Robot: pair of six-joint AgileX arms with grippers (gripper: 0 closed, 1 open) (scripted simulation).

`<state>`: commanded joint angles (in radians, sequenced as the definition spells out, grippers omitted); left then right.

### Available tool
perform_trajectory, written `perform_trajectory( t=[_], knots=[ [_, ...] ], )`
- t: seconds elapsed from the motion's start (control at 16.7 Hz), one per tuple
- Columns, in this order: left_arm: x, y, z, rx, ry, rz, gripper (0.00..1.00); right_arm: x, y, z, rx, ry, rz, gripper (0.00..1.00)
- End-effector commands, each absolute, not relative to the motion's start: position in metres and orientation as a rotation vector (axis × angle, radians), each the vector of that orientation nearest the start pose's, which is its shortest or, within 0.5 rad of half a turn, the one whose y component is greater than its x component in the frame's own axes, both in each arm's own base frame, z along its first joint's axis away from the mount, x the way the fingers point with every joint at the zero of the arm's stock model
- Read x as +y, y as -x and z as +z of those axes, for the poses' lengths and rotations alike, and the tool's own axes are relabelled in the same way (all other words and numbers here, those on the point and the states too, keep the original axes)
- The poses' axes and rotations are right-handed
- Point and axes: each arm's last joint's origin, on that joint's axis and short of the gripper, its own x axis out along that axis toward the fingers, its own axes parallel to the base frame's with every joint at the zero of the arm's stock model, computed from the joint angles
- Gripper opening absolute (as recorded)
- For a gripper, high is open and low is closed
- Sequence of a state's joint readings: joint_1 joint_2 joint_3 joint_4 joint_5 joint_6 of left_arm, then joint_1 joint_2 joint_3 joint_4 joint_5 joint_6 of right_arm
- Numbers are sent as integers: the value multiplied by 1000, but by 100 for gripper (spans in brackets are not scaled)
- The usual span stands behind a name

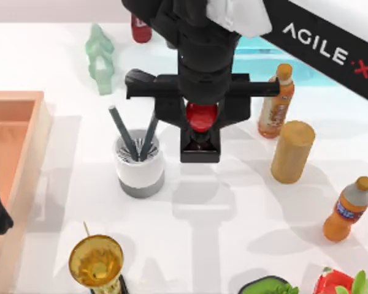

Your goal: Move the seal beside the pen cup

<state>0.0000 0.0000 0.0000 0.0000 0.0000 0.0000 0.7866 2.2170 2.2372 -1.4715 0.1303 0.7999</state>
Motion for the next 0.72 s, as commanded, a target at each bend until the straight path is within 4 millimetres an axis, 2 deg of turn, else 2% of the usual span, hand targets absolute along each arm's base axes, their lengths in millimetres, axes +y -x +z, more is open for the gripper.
perform_trajectory(
  t=[0.36, 0.72],
  knots=[
    [-1, -106, 160, 0, 0, 0, 100, 313, -309, 278, 1397, -5, -10, 98],
    [-1, -106, 160, 0, 0, 0, 100, 313, -309, 278, 1397, -5, -10, 100]
  ],
)
